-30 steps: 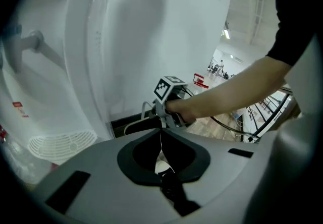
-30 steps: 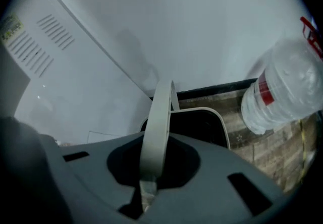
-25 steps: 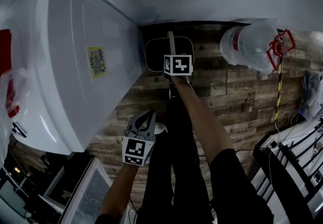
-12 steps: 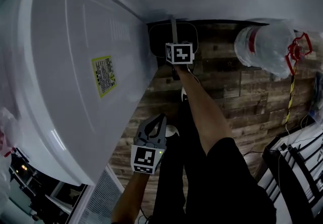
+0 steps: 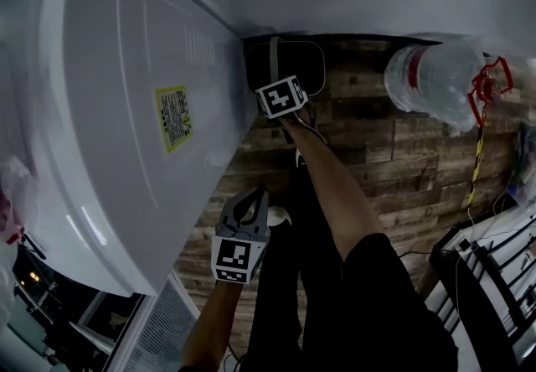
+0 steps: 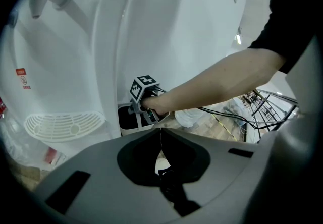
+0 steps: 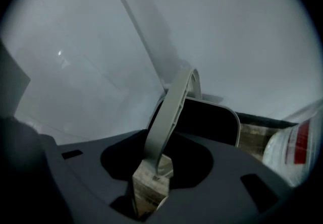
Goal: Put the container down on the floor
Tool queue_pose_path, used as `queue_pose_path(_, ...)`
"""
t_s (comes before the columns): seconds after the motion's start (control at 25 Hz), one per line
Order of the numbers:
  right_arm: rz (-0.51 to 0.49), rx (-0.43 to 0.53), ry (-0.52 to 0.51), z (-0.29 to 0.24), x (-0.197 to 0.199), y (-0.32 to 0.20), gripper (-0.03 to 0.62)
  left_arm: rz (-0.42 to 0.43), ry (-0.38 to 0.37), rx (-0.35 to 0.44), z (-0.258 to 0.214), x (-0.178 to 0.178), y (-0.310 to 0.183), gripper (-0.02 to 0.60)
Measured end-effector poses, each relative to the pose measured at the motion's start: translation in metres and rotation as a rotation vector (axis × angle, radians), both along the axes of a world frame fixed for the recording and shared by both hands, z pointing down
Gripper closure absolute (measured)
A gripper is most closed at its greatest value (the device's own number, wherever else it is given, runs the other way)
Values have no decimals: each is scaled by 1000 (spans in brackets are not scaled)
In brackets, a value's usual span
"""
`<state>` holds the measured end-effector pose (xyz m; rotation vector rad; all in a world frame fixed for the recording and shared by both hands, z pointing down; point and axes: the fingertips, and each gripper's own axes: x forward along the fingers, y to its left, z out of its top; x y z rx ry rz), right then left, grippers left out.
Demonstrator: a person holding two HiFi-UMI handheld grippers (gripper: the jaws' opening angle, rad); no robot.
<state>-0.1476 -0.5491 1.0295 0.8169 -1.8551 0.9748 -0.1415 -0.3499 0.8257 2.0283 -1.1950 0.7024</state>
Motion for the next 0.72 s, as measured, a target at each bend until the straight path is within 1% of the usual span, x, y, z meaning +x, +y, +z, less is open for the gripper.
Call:
queue_pose_path(0.08,-19,9,-24,-10,-3,3,467,1,0,3,-2,2,0,566)
queue_pose_path(0.16,30,-13,-41,-20,4,10,462,11,4,2,-6,3,-1,566)
queue_pose_path(0.24,75,13,-61,-34,9,13,463,10,-4,7,-14,0,-1,566)
queue_pose_path(0.28,97,27,-85,-44,12,16,472,9,-4,14,-18,0,-2,566)
queue_pose_path(0.32,117,29,-117,-54,15,20,495,12,-1,24,-22,1,-4,566)
queue_pose_path(0.36,131,21,-143,-63,20,26,519,16,4,34,-27,4,-7,566)
queue_pose_path(0.44,149,-4,-161,-83,39,43,573,27,17,41,-35,12,-11,566)
queue_pose_path(0.52,151,-25,-167,-107,57,66,582,31,26,46,-47,18,-14,566)
queue_pose_path(0.6,140,-43,-186,-136,66,94,583,33,23,60,-67,19,-15,566)
queue_pose_path(0.72,145,-25,-177,-182,81,130,583,27,36,109,-112,24,-23,566)
